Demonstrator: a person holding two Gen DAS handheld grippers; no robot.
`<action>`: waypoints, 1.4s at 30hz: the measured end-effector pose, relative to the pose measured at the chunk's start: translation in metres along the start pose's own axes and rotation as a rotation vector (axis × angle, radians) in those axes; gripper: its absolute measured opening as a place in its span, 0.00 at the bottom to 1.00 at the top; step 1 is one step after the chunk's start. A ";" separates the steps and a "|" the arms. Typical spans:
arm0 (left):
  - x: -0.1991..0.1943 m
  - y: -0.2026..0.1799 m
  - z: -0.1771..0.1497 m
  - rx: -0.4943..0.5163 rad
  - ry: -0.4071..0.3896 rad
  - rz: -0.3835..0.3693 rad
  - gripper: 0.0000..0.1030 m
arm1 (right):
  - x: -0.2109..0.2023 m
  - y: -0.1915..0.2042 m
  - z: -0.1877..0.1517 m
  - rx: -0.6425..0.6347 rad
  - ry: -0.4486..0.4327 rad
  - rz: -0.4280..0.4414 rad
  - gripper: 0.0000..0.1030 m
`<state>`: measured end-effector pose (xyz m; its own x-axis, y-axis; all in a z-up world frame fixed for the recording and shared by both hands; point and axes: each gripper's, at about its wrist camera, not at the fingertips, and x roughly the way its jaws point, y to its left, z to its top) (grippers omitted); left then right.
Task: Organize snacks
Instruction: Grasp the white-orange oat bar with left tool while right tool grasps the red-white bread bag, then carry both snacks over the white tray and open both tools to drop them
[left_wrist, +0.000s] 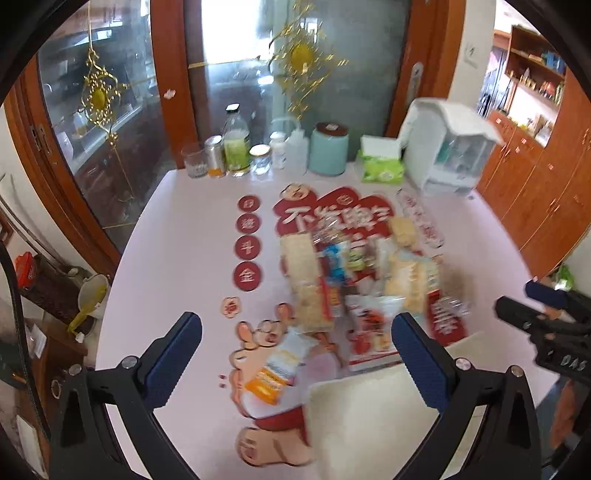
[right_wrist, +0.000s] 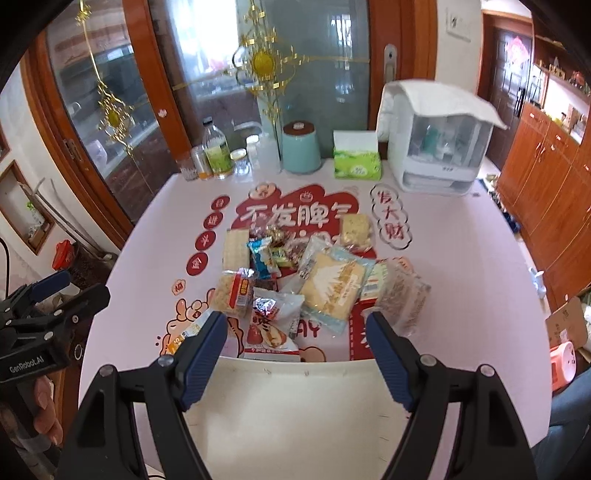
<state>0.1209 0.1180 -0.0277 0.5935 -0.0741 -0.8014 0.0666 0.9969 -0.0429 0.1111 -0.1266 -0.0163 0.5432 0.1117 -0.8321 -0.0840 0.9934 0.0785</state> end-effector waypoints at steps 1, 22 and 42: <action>0.011 0.006 -0.001 0.004 0.014 0.013 0.99 | 0.013 0.004 0.001 -0.008 0.023 -0.012 0.76; 0.216 0.053 -0.069 0.040 0.423 -0.079 0.97 | 0.228 0.041 -0.014 0.018 0.458 -0.059 0.76; 0.226 0.035 -0.060 0.093 0.477 -0.014 0.37 | 0.243 0.035 -0.043 0.072 0.459 -0.041 0.47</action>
<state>0.2092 0.1376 -0.2466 0.1593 -0.0445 -0.9862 0.1559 0.9876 -0.0194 0.2045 -0.0662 -0.2395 0.1176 0.0648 -0.9909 -0.0028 0.9979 0.0650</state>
